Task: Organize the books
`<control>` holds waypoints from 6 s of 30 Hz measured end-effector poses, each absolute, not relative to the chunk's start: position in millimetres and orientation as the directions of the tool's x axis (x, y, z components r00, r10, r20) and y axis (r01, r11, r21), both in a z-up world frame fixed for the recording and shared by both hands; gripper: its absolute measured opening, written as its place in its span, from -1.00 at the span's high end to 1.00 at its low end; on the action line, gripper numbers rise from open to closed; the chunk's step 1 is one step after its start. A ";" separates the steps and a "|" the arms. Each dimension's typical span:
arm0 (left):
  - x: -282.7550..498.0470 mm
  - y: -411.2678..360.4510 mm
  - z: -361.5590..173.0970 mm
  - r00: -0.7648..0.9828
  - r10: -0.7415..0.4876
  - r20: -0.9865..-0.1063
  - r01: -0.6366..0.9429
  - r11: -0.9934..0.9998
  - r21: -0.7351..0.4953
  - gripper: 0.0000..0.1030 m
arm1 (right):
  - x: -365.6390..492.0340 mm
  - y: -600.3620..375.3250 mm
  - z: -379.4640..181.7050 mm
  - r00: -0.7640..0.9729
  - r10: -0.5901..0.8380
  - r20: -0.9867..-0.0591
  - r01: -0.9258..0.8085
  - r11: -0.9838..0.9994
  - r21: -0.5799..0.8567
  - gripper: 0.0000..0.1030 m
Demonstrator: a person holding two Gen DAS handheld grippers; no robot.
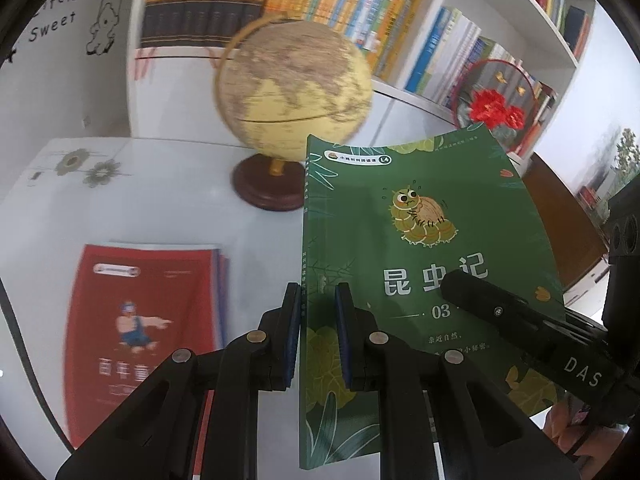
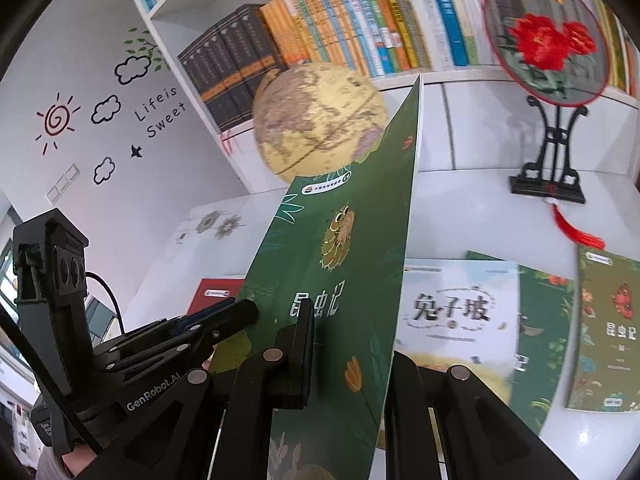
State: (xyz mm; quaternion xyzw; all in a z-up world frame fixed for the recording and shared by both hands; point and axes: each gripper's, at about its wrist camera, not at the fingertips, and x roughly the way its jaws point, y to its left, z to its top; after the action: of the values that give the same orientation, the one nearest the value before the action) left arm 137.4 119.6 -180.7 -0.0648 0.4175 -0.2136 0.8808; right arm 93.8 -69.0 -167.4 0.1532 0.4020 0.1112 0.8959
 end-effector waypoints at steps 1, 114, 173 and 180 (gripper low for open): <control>138.6 125.5 -181.2 0.562 -0.426 -0.709 0.316 0.903 -0.292 0.75 | 96.8 -61.7 -167.7 0.646 0.328 -0.689 -0.083 0.928 0.364 0.75; 156.3 23.9 -270.3 0.311 -0.401 -0.862 0.352 0.891 -0.288 0.37 | 46.5 -216.1 -265.9 0.582 0.277 -0.765 0.286 0.810 0.511 -0.06; 156.9 -8.9 -295.3 0.324 -0.482 -0.814 0.330 0.864 -0.380 0.19 | 69.8 -269.6 -325.2 0.605 0.520 -0.603 0.170 0.656 0.736 0.02; 162.4 -5.4 -295.7 0.314 -0.490 -0.813 0.311 0.862 -0.400 0.19 | 69.3 -280.7 -343.4 0.570 0.695 -0.438 0.105 0.467 0.878 0.51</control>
State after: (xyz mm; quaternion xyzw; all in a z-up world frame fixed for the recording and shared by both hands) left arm 162.4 -5.4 -295.7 -0.0846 0.5305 -0.2484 0.8060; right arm 69.3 -280.7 -343.4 0.4767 0.4196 0.1977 0.7467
